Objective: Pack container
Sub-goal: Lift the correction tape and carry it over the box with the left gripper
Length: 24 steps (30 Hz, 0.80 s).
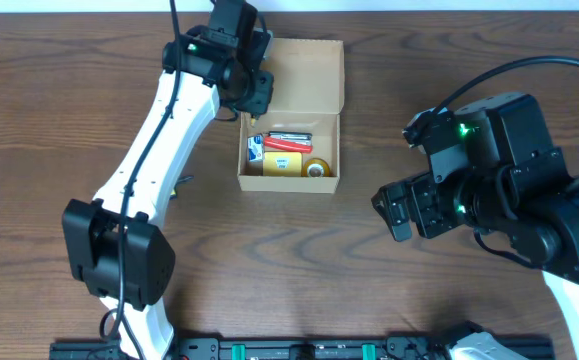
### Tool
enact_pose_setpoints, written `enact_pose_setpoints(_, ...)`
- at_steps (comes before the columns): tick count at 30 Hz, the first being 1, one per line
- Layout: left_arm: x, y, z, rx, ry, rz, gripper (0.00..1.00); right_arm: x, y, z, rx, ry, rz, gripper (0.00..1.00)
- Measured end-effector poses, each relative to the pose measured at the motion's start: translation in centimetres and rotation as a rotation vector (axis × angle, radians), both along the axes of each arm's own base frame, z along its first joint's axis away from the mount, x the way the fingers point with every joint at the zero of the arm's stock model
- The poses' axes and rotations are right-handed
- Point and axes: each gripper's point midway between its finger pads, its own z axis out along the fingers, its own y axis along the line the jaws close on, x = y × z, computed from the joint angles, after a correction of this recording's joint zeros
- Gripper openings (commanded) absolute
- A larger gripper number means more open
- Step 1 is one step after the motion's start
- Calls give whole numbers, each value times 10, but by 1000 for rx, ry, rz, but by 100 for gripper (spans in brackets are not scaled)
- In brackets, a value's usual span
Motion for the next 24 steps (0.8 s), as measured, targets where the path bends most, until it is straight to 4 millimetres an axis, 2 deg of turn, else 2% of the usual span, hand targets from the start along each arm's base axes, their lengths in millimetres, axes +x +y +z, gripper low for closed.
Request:
enact_pose_setpoints(6, -5, -8, 0, -31, 29, 54, 6, 0, 0, 0, 0, 0, 0, 99)
enact_pose_setpoints(12, -3, -4, -2, 22, 12, 109, 6, 0, 0, 0, 0, 0, 0, 99)
enact_pose_setpoints(16, -5, -8, -2, 16, 18, 155, 6, 0, 0, 0, 0, 0, 0, 99)
enact_pose_setpoints(21, -11, -33, -5, -3, 19, 146, 6, 0, 0, 0, 0, 0, 0, 99)
enact_pose_setpoints(24, -11, -56, -19, -6, 23, 118, 6, 0, 0, 0, 0, 0, 0, 99)
